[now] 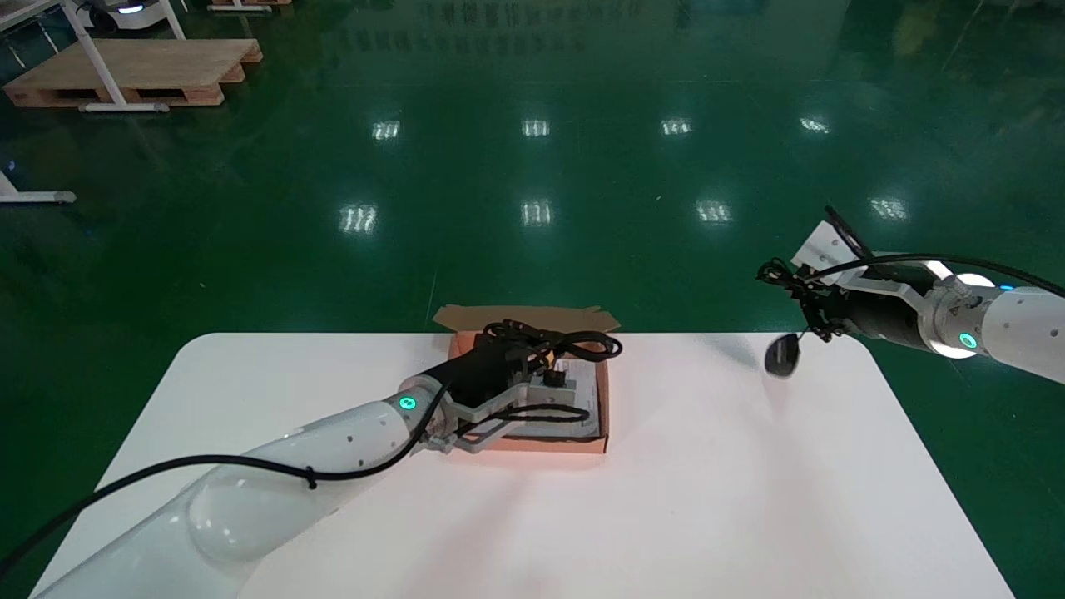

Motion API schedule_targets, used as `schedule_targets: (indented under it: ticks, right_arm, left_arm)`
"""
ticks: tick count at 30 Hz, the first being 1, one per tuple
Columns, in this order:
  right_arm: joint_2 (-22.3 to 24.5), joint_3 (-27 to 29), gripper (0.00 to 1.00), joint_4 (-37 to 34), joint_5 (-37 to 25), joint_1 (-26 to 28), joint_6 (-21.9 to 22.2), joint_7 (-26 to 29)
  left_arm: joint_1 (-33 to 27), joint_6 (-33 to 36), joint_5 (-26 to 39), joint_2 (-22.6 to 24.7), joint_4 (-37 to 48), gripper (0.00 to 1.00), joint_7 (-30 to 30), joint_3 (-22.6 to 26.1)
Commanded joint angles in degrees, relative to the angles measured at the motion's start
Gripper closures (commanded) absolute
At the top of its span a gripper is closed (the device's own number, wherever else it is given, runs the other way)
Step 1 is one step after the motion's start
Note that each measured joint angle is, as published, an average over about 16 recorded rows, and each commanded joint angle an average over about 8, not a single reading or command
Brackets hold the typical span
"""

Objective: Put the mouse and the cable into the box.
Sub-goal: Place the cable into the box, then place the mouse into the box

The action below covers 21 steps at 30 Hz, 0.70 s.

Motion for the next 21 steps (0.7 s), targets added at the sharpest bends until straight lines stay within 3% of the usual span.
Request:
schedule_targets:
  ticks: [1,13,14,21]
  right_arm:
    - [0.0,0.0,1.0,0.0,0.0,0.0,0.0,0.0]
    - [0.0,0.0,1.0,0.0,0.0,0.0,0.0,0.0]
    - [0.0,0.0,1.0,0.0,0.0,0.0,0.0,0.0]
    - [0.0,0.0,1.0,0.0,0.0,0.0,0.0,0.0]
  left_arm:
    - [0.6,-2.8,-0.4,0.3,1.3,1.0,2.1,2.0]
    - [-1.2,-7.0,-8.7,0.3,6.1,1.0,3.7,10.6]
    - [-1.3,-7.1,-9.4,0.2,6.3,0.95,3.7,11.2]
    - [-1.8,-7.5,-12.8,0.3,7.4,0.08,3.8,13.7]
